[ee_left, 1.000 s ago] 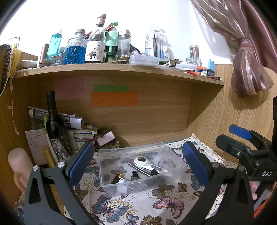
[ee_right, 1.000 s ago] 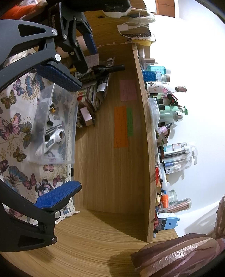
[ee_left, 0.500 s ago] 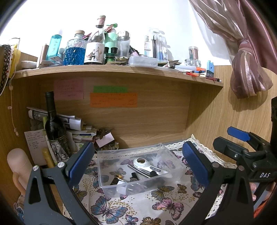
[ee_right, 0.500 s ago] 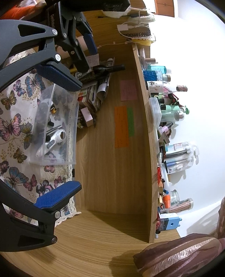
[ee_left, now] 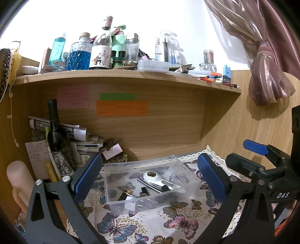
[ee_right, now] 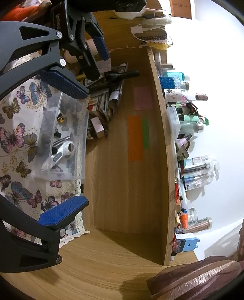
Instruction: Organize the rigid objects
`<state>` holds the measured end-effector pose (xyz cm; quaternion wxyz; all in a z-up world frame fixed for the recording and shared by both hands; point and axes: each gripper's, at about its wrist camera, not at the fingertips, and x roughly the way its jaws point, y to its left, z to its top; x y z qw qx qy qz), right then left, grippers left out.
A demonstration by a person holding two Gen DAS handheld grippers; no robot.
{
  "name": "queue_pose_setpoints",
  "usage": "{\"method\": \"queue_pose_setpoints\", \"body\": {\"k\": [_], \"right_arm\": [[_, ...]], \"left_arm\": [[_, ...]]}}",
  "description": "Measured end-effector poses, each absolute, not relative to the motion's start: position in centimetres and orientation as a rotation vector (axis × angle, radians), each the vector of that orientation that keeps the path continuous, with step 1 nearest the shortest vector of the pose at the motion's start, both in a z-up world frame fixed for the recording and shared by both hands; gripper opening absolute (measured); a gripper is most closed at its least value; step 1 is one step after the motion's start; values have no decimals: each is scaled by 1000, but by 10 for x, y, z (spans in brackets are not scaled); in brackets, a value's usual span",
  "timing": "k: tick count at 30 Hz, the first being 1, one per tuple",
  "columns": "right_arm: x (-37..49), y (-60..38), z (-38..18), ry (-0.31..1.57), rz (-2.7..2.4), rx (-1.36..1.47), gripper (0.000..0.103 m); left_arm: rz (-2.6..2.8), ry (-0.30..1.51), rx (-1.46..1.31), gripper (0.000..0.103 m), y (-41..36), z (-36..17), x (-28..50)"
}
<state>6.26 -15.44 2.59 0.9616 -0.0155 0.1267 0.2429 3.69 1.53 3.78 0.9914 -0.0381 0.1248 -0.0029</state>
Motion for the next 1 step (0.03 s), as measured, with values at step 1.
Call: {"method": "queue_pose_setpoints", "body": {"k": [1], "right_arm": [[63, -154, 25, 259, 493, -32, 103]], "left_arm": [[-7, 252, -77, 103, 15, 38, 37]]}}
